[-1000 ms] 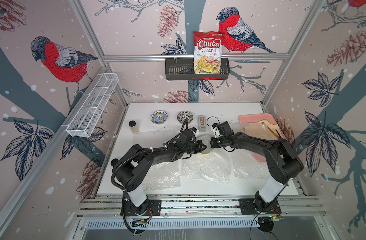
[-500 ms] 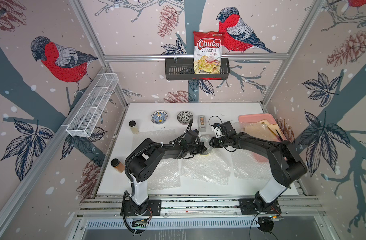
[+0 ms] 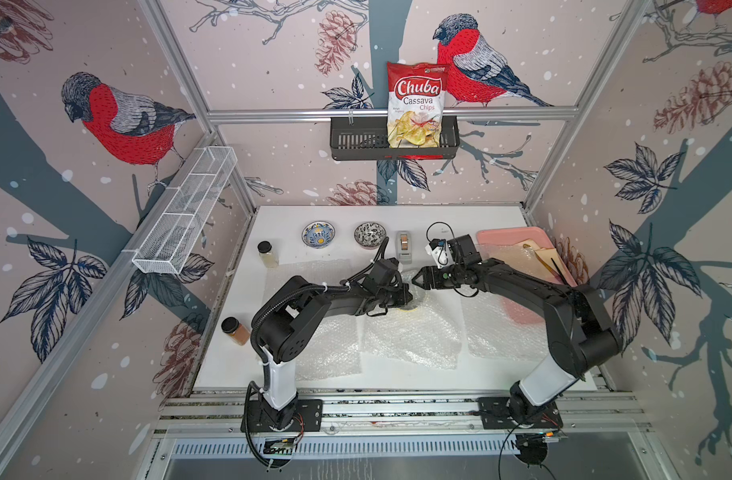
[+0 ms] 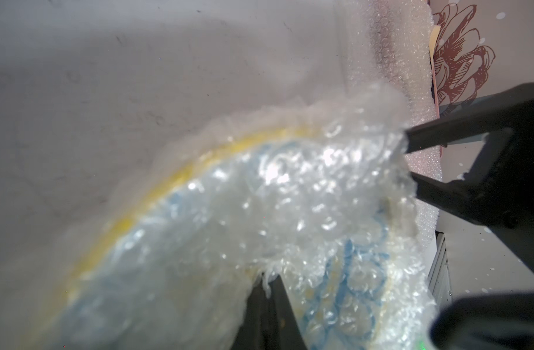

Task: Wrap bowls in bubble wrap
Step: Wrap the bowl in bubble wrap.

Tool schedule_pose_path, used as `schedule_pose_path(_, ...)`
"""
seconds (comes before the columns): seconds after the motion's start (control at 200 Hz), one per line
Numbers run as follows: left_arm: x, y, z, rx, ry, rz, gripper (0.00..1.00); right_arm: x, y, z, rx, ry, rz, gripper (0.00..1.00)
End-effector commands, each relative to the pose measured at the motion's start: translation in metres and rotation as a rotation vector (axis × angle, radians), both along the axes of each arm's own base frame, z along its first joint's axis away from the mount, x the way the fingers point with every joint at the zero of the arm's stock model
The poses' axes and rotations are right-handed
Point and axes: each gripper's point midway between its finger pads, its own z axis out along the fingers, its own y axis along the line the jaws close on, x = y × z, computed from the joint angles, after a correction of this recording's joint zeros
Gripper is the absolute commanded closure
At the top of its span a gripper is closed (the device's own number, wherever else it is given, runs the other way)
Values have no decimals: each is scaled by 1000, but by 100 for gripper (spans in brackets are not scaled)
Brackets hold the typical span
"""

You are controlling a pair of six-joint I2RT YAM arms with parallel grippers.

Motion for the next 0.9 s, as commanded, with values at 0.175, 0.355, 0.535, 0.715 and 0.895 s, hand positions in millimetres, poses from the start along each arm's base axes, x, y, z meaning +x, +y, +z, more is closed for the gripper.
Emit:
schedule_pose_path(0.175,1,1,0,16,-8,5,100,10,21,-34,-100,13,24,38)
schedule_pose_path(0.355,2,6,4,31,-21,22,100,10,6,-55,-178,37,-5,70)
schedule_pose_path(0.535,5,15,10,51,-47,61,86,9,-1,-54,-180,23,-14,81)
schedule_pose_path(0.715,8,35,29,68,-104,140,70,13,-9,-48,-197,-26,-45,82)
schedule_pose_path(0.895,12,68,45,58,-153,225,65,16,-18,-46,-210,-59,-73,84)
